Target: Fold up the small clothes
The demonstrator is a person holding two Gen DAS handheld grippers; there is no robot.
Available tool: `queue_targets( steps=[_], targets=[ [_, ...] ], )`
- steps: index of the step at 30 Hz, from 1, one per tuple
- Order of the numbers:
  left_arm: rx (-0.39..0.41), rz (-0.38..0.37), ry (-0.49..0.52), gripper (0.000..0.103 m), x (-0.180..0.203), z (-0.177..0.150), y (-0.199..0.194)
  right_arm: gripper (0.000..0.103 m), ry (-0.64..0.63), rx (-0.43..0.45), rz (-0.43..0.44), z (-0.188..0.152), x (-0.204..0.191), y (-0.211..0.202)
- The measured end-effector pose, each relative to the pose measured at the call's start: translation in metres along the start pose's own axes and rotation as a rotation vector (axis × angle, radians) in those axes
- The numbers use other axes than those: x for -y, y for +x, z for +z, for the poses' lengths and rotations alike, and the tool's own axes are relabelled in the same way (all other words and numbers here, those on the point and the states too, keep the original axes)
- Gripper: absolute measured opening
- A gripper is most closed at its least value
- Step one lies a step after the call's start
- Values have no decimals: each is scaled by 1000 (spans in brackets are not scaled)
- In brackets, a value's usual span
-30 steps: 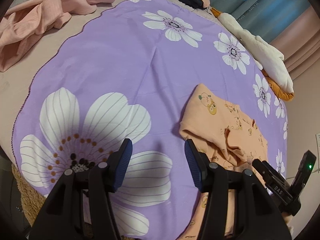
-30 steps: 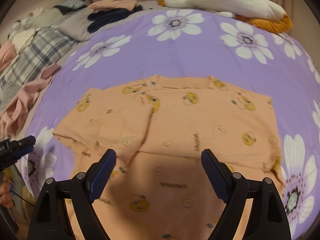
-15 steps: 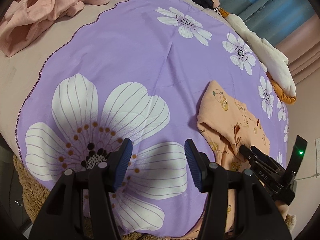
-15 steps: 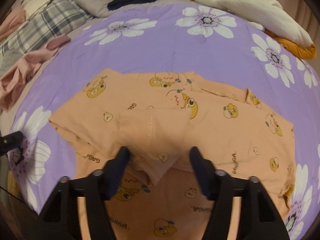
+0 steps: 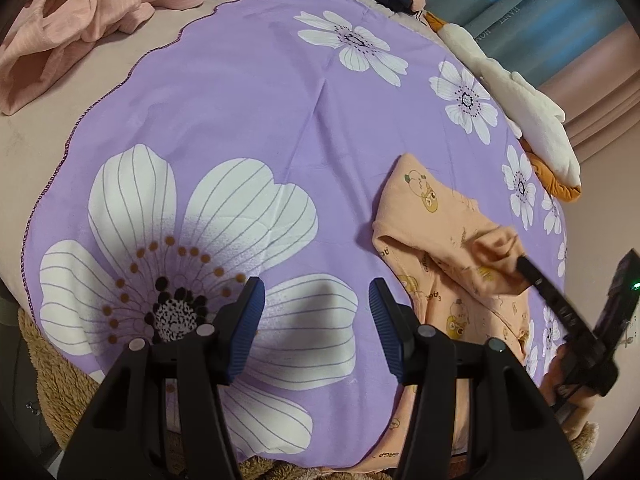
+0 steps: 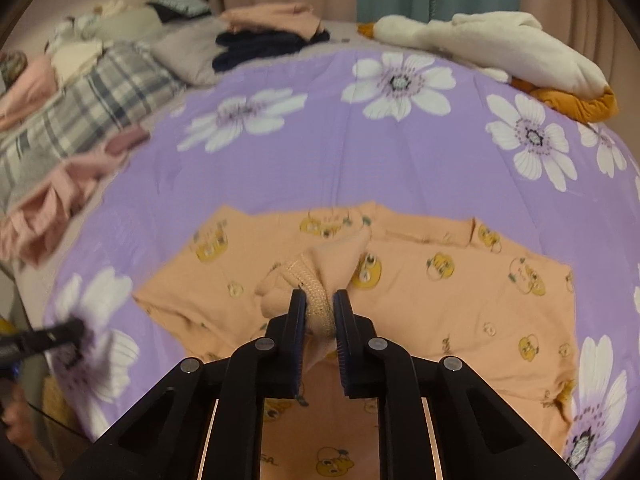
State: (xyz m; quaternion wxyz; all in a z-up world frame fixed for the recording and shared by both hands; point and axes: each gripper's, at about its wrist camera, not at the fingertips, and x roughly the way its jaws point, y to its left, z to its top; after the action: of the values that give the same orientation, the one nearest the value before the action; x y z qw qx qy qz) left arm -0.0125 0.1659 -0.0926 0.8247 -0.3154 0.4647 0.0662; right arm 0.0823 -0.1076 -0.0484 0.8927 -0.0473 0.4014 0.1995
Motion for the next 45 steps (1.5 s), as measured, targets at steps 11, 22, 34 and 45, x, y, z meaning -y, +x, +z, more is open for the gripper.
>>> queue_targets(
  steps=[11,22,34,45],
  targets=[
    [0,4,15,53,8,0,1,15,66,119,8,28,17,-30],
    [-30,-21,84,53,38,-4,15,14,133,190,-29,39,46,-52],
    [-72,-24,168,53,72,-6,35,11,224,199,-91,37,96,-60],
    [-102,-27,245,53,106,7,63,11,310,182,-87,22,148,-34]
  ],
)
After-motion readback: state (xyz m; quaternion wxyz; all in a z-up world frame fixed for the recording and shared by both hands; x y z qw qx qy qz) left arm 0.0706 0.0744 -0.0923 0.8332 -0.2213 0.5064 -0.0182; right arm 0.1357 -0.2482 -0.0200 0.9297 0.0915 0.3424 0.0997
